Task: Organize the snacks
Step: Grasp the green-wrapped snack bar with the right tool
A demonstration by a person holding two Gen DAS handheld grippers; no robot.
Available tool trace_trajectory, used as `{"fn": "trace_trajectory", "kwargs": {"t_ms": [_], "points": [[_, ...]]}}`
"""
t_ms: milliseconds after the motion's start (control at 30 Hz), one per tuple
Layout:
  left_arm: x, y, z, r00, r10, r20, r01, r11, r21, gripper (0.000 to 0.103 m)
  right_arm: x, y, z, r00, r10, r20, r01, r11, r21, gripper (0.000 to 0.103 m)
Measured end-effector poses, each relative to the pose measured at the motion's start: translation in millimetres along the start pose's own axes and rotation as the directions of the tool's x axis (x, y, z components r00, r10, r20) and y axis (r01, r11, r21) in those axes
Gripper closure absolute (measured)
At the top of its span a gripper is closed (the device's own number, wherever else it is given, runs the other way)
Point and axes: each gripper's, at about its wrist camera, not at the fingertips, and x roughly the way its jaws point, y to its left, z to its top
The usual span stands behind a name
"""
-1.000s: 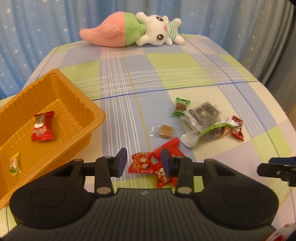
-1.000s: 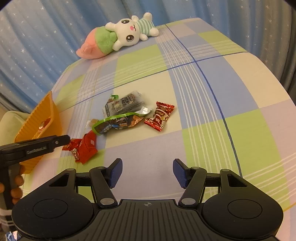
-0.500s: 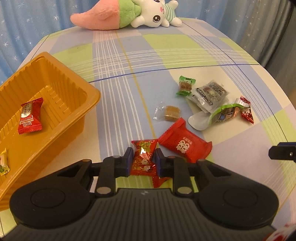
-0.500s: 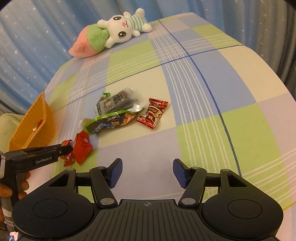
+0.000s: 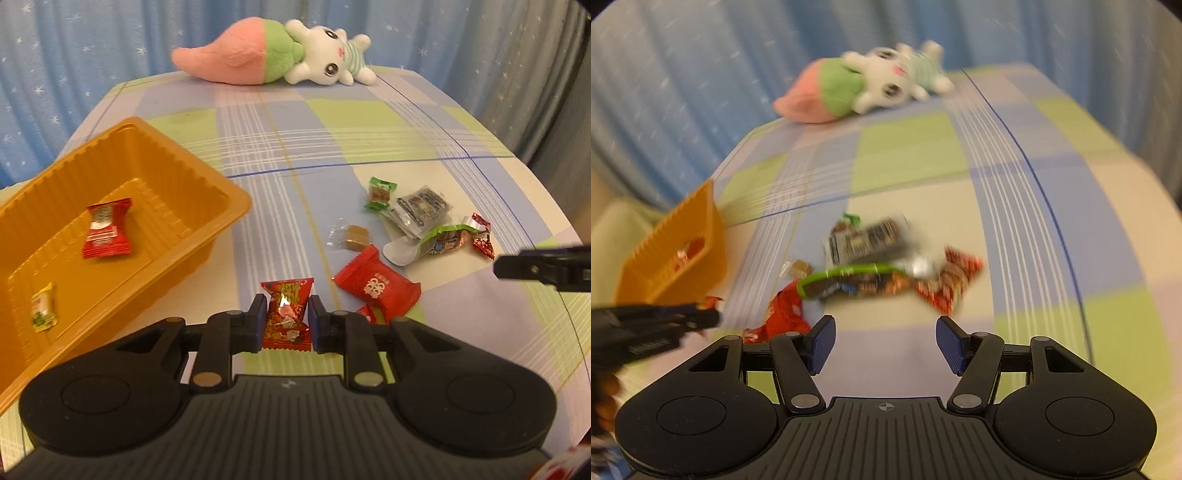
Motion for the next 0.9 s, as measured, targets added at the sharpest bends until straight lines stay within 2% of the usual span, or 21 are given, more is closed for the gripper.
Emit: {"fn": "trace_trajectory", "kwargs": {"t_ms": [67, 200, 333, 433, 467, 567, 767, 900], "points": [[-5, 4, -1, 1.0, 0.009, 0.005, -0.009, 1.0, -0.014, 0.082, 7, 9, 3, 0.999, -0.034, 0.026, 0.037, 0.99, -0.136, 0.042], [-14, 13, -5, 0.999, 0.031, 0.008, -0.031, 0.998, -0.046, 0.082, 25, 21, 6, 0.997, -0.069, 0.036, 0.077, 0.927, -0.367, 0.043], [-19, 22, -10, 0.999, 0.054, 0.004, -0.054, 0.996, -0.075, 0.082, 40, 28, 5, 0.999, -0.027, 0.025, 0.035, 0.867, -0.498, 0.043], [-21, 26, -14, 0.998, 0.07, -0.002, -0.07, 0.993, -0.093, 0.082, 55, 36, 4, 1.0, -0.029, 0.001, 0.024, 0.816, -0.577, 0.043], [-22, 28, -15, 0.997, 0.074, -0.004, -0.074, 0.992, -0.099, 0.082, 61, 39, 4, 0.999, -0.036, -0.005, 0.026, 0.802, -0.597, 0.044], [-24, 30, -18, 0.996, 0.086, -0.008, -0.087, 0.99, -0.114, 0.082, 75, 42, 3, 0.998, -0.041, -0.043, 0.005, 0.773, -0.635, 0.057], [-29, 34, -22, 0.994, 0.105, -0.012, -0.106, 0.984, -0.14, 0.082, 87, 40, 5, 0.997, -0.043, -0.068, -0.013, 0.755, -0.656, 0.059], [-31, 33, -24, 0.994, 0.11, -0.013, -0.111, 0.982, -0.152, 0.082, 86, 44, 6, 0.996, -0.037, -0.082, -0.027, 0.746, -0.665, 0.066]]}}
